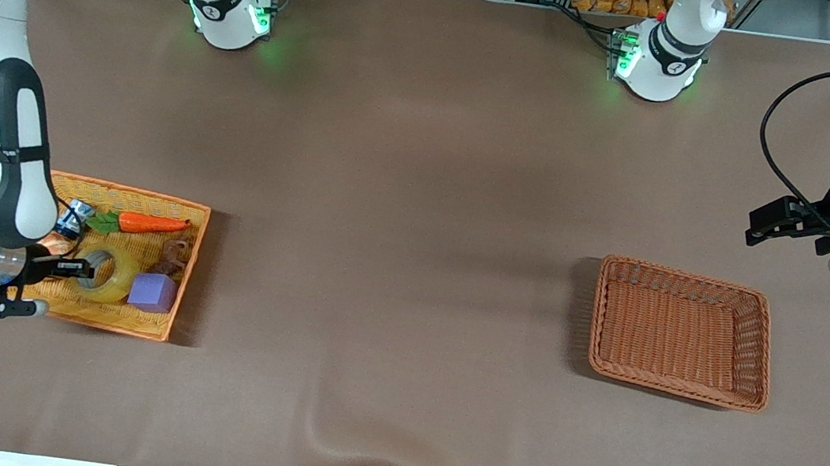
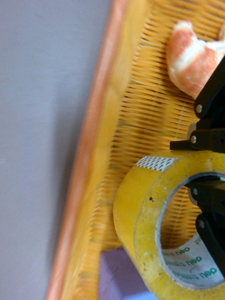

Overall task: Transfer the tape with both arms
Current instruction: 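Close the right gripper on the rim of the yellow tape roll, then lift the tape with the right gripper while the left gripper moves inward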

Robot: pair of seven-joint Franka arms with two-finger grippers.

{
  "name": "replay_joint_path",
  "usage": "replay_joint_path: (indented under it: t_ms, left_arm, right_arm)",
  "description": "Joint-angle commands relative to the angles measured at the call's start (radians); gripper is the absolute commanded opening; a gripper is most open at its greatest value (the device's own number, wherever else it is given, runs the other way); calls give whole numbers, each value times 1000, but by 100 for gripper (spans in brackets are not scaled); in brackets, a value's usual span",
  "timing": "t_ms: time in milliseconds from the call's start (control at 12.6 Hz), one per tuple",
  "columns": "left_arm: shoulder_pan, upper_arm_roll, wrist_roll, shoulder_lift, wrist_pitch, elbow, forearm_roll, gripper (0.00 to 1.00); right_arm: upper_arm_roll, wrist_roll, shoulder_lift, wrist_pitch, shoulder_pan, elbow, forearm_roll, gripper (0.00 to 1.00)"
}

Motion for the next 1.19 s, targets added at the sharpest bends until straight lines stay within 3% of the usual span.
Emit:
replay_joint_path:
  t_ms: [0, 477, 1114]
  left_arm:
    - [3, -13, -12, -17, -42, 1, -23, 100]
    - [1, -27, -14, -9, -33, 4, -51, 100]
    - [-36, -28, -55, 43, 10, 29, 4, 100]
  right_arm:
    - [23, -22, -29, -69, 23, 83, 9, 0]
    - [35, 24, -55, -105, 156, 99, 9, 0]
    - [29, 551, -50, -206, 464, 94, 9, 0]
